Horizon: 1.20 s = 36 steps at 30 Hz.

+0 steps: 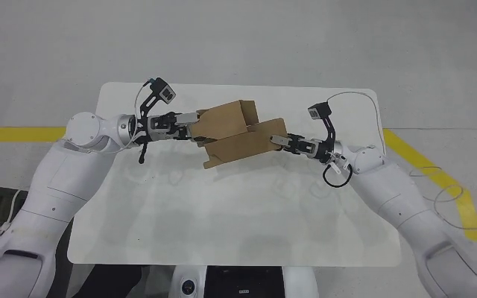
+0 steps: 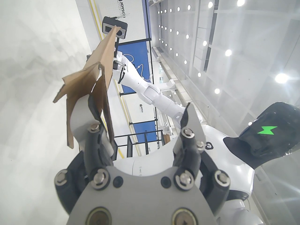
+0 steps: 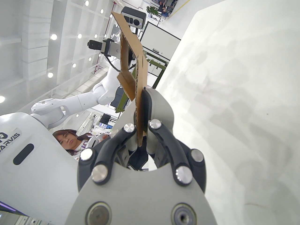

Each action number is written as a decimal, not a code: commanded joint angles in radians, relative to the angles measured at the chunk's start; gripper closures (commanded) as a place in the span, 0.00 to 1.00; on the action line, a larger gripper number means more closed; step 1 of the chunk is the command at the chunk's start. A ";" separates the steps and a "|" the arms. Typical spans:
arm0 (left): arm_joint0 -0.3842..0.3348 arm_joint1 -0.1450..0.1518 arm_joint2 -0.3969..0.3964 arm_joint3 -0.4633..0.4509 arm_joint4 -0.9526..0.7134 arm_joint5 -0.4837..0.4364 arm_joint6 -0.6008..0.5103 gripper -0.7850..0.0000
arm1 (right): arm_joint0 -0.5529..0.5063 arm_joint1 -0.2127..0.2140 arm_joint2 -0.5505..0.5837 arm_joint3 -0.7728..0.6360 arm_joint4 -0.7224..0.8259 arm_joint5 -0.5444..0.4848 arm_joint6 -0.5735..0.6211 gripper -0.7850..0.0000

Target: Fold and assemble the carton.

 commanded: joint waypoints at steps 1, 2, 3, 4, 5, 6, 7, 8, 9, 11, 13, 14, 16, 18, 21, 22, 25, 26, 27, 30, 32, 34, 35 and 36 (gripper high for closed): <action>0.001 -0.002 -0.003 0.002 0.005 0.004 0.001 0.73 | 0.000 -0.001 0.001 -0.001 -0.002 0.002 0.002 1.00; 0.001 -0.004 -0.003 0.003 0.010 0.006 0.001 0.71 | 0.000 -0.001 0.002 -0.001 -0.003 0.003 0.003 1.00; 0.001 -0.005 -0.004 0.005 0.019 0.007 0.003 0.69 | 0.000 -0.002 0.003 -0.001 -0.004 0.004 0.004 1.00; 0.001 -0.006 -0.004 0.006 0.027 0.009 0.007 0.65 | 0.000 -0.003 0.004 -0.002 -0.005 0.005 0.005 1.00; 0.002 -0.008 -0.003 0.008 0.031 0.011 0.009 0.61 | 0.000 -0.003 0.005 -0.002 -0.006 0.005 0.005 1.00; 0.003 -0.010 0.000 0.011 0.030 0.018 0.007 0.61 | 0.000 -0.003 0.006 -0.003 -0.006 0.006 0.006 1.00; 0.003 -0.013 0.002 0.015 0.030 0.022 0.005 0.61 | 0.000 -0.004 0.006 -0.003 -0.007 0.007 0.007 1.00; 0.002 -0.015 0.003 0.020 0.032 0.023 0.005 0.62 | 0.000 -0.004 0.007 -0.003 -0.008 0.009 0.009 1.00; 0.001 -0.018 0.005 0.025 0.034 0.024 0.005 0.63 | 0.000 -0.005 0.008 -0.003 -0.008 0.009 0.009 1.00; -0.002 -0.022 0.008 0.032 0.040 0.025 0.004 0.74 | 0.000 -0.005 0.010 -0.003 -0.012 0.011 0.011 1.00; -0.006 -0.026 0.009 0.040 0.046 0.027 0.002 0.75 | 0.001 -0.006 0.012 -0.004 -0.016 0.012 0.012 1.00; -0.008 -0.028 0.010 0.044 0.053 0.026 0.002 0.75 | 0.002 -0.006 0.013 -0.003 -0.019 0.013 0.013 1.00; -0.010 -0.031 0.010 0.050 0.063 0.026 0.005 0.76 | 0.003 -0.006 0.016 -0.004 -0.023 0.015 0.016 1.00; -0.013 -0.034 0.009 0.057 0.083 0.022 0.012 0.81 | 0.003 -0.005 0.019 -0.003 -0.025 0.017 0.017 1.00; -0.014 -0.037 0.006 0.063 0.108 0.020 0.025 1.00 | 0.002 -0.005 0.024 -0.004 -0.030 0.020 0.020 1.00; -0.013 -0.039 0.005 0.064 0.112 0.021 0.027 1.00 | 0.002 -0.005 0.025 -0.004 -0.032 0.021 0.021 1.00; -0.013 -0.042 0.002 0.067 0.116 0.023 0.027 1.00 | 0.001 -0.004 0.029 -0.005 -0.035 0.024 0.024 1.00; -0.013 -0.043 0.000 0.067 0.116 0.025 0.026 1.00 | 0.002 -0.005 0.030 -0.006 -0.037 0.025 0.025 1.00; -0.014 -0.045 -0.002 0.067 0.114 0.025 0.025 1.00 | 0.002 -0.005 0.031 -0.006 -0.038 0.026 0.026 0.87; -0.014 -0.048 -0.009 0.066 0.106 0.027 0.015 1.00 | 0.003 -0.004 0.036 0.000 -0.044 0.029 0.029 0.00; -0.014 -0.049 -0.016 0.065 0.103 0.026 0.008 1.00 | 0.009 0.000 0.052 0.021 -0.056 0.022 0.022 0.00; -0.013 -0.049 -0.025 0.057 0.105 0.015 -0.006 1.00 | 0.015 0.009 0.075 0.034 -0.075 0.004 0.004 0.00; -0.013 -0.049 -0.029 0.053 0.110 0.009 -0.014 1.00 | 0.019 0.014 0.087 0.035 -0.088 -0.004 -0.004 0.00; -0.013 -0.048 -0.033 0.047 0.118 0.002 -0.023 1.00 | 0.020 0.020 0.100 0.027 -0.096 -0.011 -0.011 0.00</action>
